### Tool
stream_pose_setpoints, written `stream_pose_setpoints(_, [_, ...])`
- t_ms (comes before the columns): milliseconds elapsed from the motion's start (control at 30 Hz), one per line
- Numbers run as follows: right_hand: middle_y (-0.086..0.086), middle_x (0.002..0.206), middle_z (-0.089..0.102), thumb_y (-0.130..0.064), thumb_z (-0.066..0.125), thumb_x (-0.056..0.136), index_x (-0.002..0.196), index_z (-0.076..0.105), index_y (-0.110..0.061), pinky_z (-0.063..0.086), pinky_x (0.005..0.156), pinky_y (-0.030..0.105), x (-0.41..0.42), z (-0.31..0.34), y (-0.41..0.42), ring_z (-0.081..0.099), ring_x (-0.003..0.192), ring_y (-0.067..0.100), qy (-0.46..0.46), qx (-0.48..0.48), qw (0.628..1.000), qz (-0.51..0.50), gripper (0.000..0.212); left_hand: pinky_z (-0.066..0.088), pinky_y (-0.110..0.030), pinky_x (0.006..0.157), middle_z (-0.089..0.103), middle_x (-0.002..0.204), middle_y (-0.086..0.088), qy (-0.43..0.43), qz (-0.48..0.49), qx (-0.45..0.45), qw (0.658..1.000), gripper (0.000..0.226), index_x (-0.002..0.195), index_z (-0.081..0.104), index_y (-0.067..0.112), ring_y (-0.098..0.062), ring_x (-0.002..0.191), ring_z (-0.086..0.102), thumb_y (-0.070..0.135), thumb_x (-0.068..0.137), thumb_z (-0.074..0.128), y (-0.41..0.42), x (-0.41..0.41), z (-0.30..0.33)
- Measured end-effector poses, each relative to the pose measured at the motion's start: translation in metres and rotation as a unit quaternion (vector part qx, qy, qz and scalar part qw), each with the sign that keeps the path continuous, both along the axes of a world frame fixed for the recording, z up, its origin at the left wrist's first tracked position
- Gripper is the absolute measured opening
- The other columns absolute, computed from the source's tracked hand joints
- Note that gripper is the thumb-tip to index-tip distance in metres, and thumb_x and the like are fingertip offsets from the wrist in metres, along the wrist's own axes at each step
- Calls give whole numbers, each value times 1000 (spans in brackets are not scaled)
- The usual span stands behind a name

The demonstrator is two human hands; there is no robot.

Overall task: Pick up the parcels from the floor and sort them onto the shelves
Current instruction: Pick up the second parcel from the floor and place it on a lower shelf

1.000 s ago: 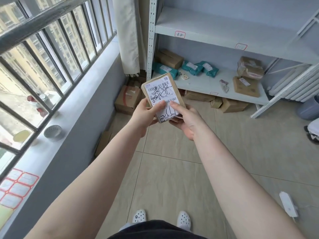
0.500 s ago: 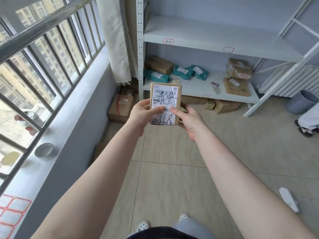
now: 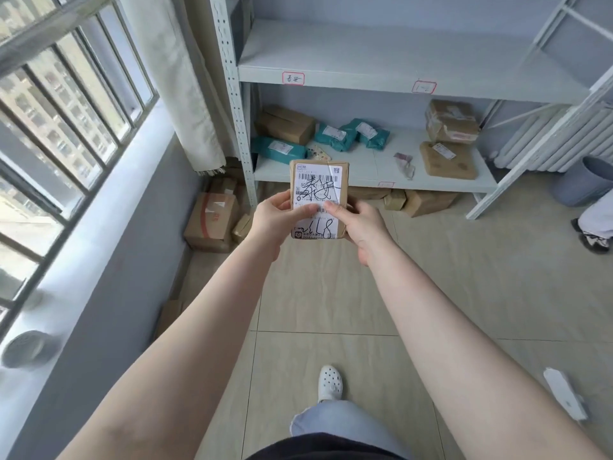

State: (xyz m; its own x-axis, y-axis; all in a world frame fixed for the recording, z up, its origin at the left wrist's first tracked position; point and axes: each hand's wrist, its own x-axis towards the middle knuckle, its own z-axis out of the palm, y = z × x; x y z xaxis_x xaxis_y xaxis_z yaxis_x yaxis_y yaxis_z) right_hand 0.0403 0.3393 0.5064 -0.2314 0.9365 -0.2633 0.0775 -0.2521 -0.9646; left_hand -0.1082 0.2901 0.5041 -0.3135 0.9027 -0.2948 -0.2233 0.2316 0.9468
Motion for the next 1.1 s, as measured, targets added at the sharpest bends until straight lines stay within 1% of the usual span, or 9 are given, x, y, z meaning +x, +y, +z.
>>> stream_pose_setpoints(100, [5,106,74,-23,75,81,120,66,-10,54,79,27,5,-4,50,70,90,17,0,0,1000,8,43,59,-42,89,78,106,-7,0,12,-6,1000,44,117,71,8,-26,95,75,10,74,83,45,6,-2])
stream_pose_setpoints(300, [3,109,75,-27,78,77,119,67,-14,55,91,37,8,-3,134,71,98,21,-1,-6,999,32,46,56,-48,93,78,106,-7,-6,31,-12,999,46,115,72,9,-28,97,75,13,71,84,120,10,-1])
stream_pose_setpoints(400, [3,104,75,-23,75,81,117,67,-15,56,89,36,6,1,168,72,94,21,5,-6,999,40,38,58,-43,91,78,107,-6,0,30,-13,999,48,118,71,10,-26,97,75,14,72,84,154,10,3])
stream_pose_setpoints(533, [-1,98,74,-21,74,82,117,67,-16,55,80,30,-6,0,217,71,86,16,11,-9,999,38,36,60,-33,80,78,107,-4,11,34,-11,999,46,120,70,11,-21,91,76,13,75,82,205,-1,5])
stream_pose_setpoints(667, [-2,98,74,-22,73,83,119,66,-16,53,72,24,-28,-4,274,70,83,12,6,-10,999,31,38,58,-19,65,78,100,0,20,28,-6,999,41,117,70,13,-8,75,75,11,78,80,262,-20,4])
stream_pose_setpoints(733, [0,103,74,-24,73,82,122,65,-15,53,74,26,-42,-8,305,71,87,14,-3,-8,1000,26,42,57,-18,63,77,95,2,19,23,-6,1000,37,115,70,14,-5,70,74,10,79,79,293,-35,2])
stream_pose_setpoints(867, [3,107,74,-23,73,82,121,66,-16,54,77,28,-70,-12,369,71,91,17,-2,-16,1000,12,40,60,-27,75,77,104,-4,21,8,-11,1000,39,116,70,13,-16,84,75,11,78,80,361,-64,-3])
stream_pose_setpoints(933, [3,107,74,-22,73,82,121,66,-15,55,77,29,-81,-13,397,71,92,19,-3,-22,1000,7,40,59,-24,71,77,106,-7,24,0,-11,1000,40,119,70,11,-16,82,74,11,79,79,390,-76,-4])
stream_pose_setpoints(1100, [-2,103,74,-25,75,80,116,68,-18,53,94,40,-104,-11,458,70,98,18,-7,-22,1000,6,37,57,-19,61,76,100,-3,17,1,-10,1000,39,117,69,10,-6,69,74,11,79,79,451,-100,0])
